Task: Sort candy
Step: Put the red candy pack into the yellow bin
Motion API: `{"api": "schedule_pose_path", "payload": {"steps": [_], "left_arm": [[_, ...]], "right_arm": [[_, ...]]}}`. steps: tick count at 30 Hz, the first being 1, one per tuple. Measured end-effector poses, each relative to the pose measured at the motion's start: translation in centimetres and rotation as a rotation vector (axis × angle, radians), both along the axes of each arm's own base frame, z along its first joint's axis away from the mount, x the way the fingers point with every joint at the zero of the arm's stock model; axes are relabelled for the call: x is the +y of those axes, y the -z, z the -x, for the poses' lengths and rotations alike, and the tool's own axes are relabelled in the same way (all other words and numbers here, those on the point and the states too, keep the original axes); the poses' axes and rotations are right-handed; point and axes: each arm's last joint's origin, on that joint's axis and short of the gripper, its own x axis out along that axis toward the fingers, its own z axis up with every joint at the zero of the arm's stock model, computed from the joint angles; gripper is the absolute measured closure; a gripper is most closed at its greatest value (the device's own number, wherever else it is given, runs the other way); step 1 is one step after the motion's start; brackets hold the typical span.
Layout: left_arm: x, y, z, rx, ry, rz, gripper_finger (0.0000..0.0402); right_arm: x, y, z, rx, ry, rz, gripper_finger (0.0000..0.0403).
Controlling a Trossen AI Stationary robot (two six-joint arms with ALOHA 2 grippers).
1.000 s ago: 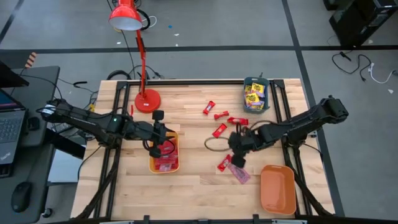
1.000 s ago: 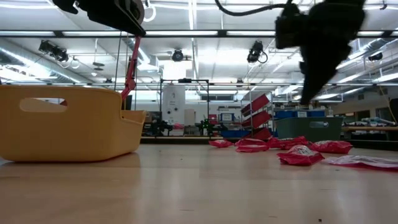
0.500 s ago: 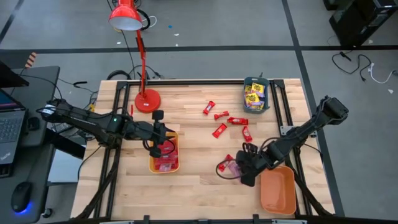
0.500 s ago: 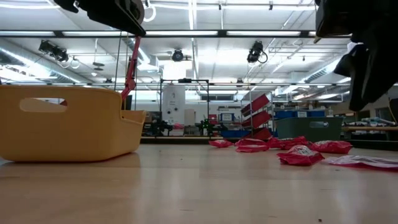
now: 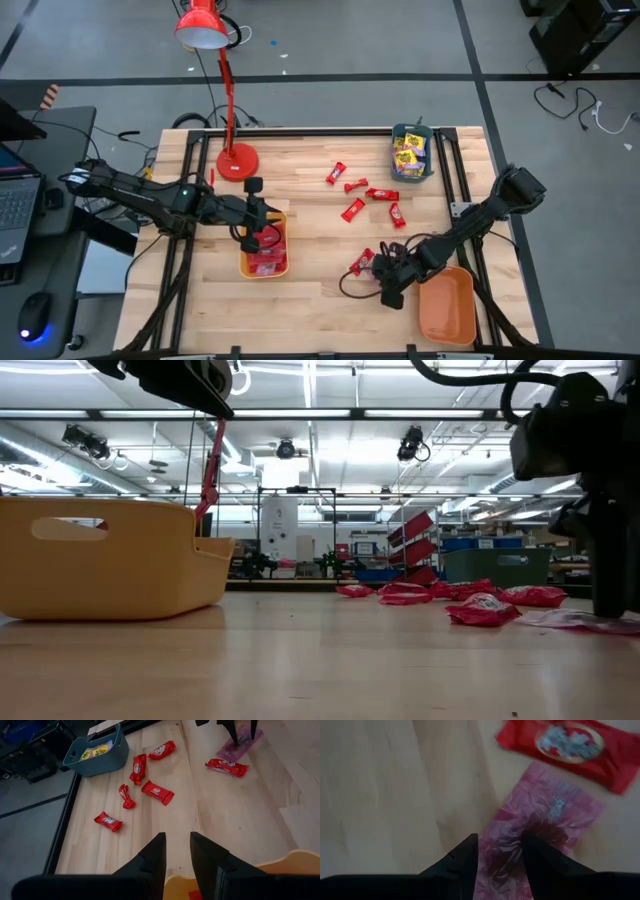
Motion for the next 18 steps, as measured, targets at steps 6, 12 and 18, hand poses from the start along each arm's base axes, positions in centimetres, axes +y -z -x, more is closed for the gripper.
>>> {"api": "schedule_pose_path", "payload": {"steps": [6,12,18], "left_arm": [[0.0,0.1,0.1,0.019,0.001,-0.007,0.0312],[0.0,0.1,0.1,0.018,0.0,-0.007,0.0312],[0.0,0.1,0.1,0.015,0.0,-0.006,0.0312]], "right_arm": [[0.6,1.3,-0.4,0.008,0.004,0.006,0.0263],[-0.4,1.3,-0.2,-0.015,0.083,0.151,0.0269],[-1.1,-0.7,0.4,-0.085,0.093,0.206,0.0281]]}}
